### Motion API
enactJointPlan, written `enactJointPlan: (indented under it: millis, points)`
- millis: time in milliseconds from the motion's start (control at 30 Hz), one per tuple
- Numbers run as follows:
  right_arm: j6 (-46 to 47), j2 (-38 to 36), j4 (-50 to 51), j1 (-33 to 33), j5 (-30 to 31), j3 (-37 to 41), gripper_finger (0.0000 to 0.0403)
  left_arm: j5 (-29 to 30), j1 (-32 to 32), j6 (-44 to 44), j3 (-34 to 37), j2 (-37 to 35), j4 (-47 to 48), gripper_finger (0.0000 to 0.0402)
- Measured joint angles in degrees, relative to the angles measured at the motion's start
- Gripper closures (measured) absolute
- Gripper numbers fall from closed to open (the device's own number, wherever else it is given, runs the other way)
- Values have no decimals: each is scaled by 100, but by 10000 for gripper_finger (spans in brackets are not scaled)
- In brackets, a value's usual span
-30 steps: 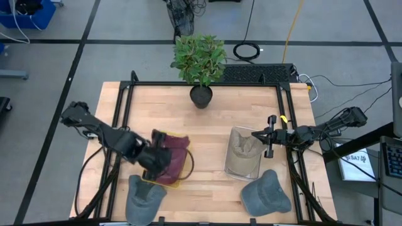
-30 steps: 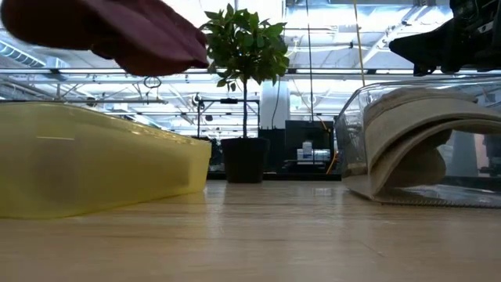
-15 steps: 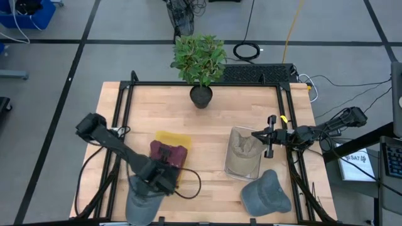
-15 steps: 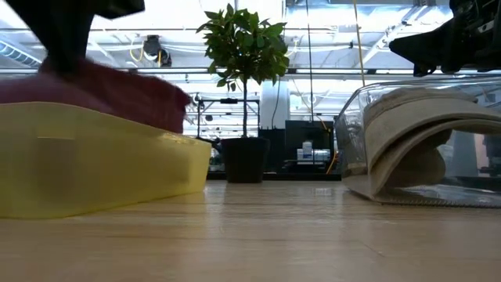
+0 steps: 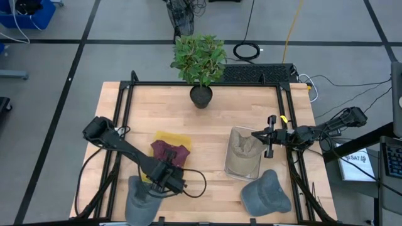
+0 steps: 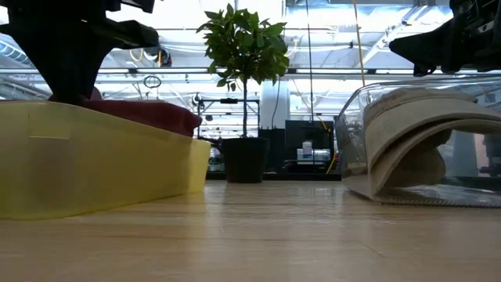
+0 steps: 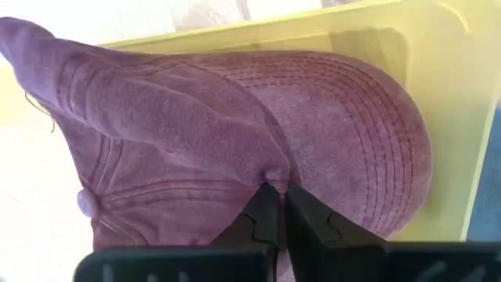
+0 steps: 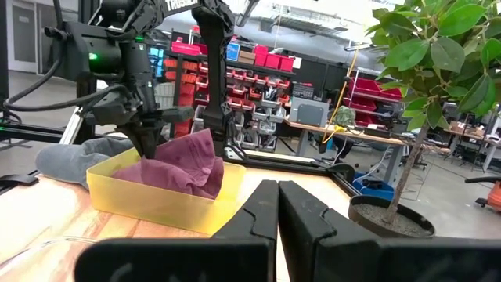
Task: Pick & Place hat
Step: Put the red cap into the yellow bin
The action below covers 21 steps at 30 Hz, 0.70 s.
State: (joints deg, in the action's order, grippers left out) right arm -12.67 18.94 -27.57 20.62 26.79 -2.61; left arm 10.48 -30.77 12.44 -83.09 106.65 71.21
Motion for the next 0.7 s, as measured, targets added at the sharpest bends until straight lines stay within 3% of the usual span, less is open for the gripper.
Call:
enactJointPlan:
  millis: [333,700]
  points:
    - [0,0,-2,0,0,0,403,-25,-13,278,-1,-198,539,371]
    - [13,0,-2,-2,0,0,403,171,31,789,0,-794,520,267]
